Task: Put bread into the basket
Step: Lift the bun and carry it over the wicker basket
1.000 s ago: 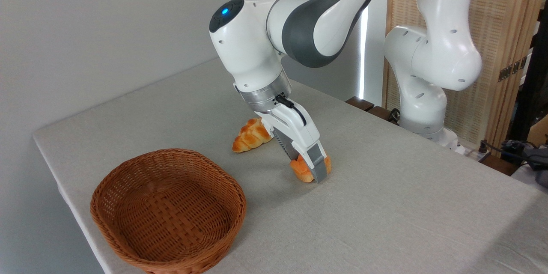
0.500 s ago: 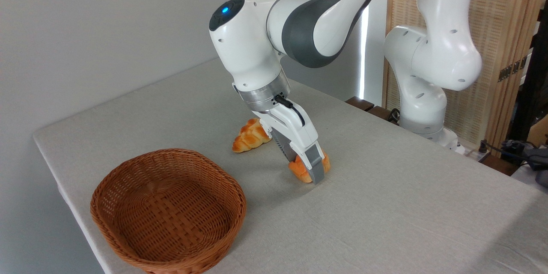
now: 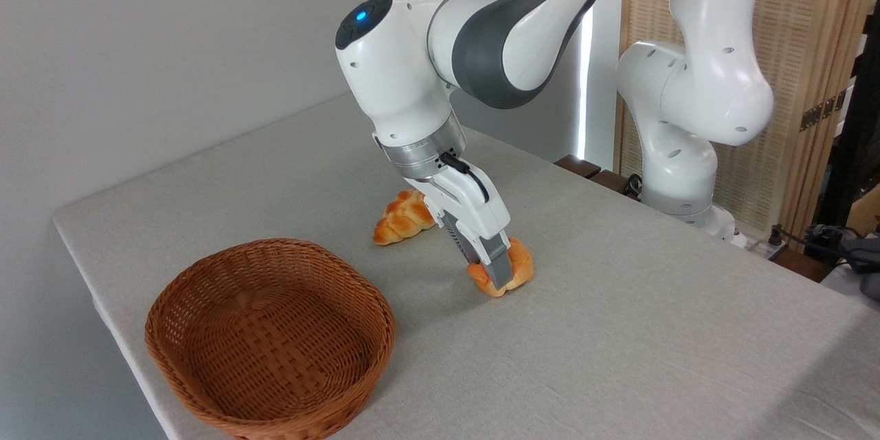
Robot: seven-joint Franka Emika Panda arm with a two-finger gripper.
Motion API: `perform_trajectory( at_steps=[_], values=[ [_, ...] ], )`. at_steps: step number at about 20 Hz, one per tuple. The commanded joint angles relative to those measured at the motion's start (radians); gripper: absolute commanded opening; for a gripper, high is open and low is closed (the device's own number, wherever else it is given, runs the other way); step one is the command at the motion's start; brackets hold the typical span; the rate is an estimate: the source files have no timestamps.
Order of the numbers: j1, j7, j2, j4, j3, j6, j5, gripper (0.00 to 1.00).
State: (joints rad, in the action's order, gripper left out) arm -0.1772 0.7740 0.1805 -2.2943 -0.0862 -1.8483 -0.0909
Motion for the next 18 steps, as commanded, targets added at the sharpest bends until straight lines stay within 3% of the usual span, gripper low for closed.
perform_trajectory(
  at_steps=[1, 4, 9, 14, 18],
  values=[
    [-0.004, 0.013, 0.013, 0.012, -0.010, -0.023, 0.000, 0.50],
    [-0.005, 0.008, 0.011, 0.064, -0.010, -0.020, 0.017, 0.50],
    [-0.004, 0.015, -0.003, 0.206, -0.012, -0.037, 0.141, 0.50],
    [-0.004, 0.010, -0.079, 0.347, -0.010, -0.098, 0.194, 0.50],
    [-0.004, 0.004, -0.153, 0.412, -0.010, -0.212, 0.230, 0.52]
  ],
)
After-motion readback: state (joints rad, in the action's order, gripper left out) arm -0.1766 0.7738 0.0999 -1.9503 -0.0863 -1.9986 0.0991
